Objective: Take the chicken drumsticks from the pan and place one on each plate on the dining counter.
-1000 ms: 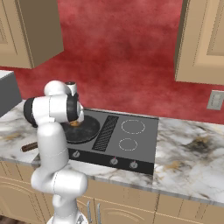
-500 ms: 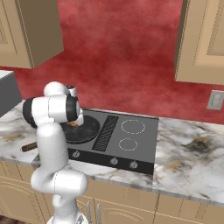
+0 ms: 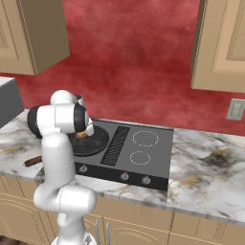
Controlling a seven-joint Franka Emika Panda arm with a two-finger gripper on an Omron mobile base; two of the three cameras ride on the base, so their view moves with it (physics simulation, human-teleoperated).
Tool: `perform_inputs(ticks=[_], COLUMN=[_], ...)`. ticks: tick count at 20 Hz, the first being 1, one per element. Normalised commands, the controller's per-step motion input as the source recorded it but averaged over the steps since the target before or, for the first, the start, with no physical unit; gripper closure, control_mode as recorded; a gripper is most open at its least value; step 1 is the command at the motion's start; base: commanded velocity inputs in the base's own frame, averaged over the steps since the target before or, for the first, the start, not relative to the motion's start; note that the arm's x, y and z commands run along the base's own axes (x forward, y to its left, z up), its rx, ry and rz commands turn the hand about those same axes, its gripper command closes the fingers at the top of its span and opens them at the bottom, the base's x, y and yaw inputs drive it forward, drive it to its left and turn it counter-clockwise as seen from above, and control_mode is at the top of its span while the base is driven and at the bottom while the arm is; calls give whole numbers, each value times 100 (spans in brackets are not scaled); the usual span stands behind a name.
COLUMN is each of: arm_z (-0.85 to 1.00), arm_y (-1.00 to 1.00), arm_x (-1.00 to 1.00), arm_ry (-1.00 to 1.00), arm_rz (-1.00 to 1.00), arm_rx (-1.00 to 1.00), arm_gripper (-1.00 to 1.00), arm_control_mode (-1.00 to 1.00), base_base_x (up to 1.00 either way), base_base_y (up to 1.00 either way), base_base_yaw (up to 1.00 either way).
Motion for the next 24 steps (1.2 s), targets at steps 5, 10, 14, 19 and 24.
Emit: perform_inputs(ticks=[5, 10, 14, 19, 24], arm_z=[-28, -30, -29, -29, -11], arm_y=[0, 0, 0, 0, 0], arm_x=[-1, 0, 0, -19, -17], arm_ry=[0, 0, 0, 0, -1], arm_rz=[0, 0, 0, 9, 29], arm_rx=[2, 3, 2, 2, 4], arm_gripper=[-100, -100, -100, -100, -100], arm_control_mode=[-100, -100, -100, -100, -100], base_base_x=[0, 0, 0, 0, 0], base_base_y=[0, 0, 0, 0, 0], base_base_yaw=[0, 0, 0, 0, 0])
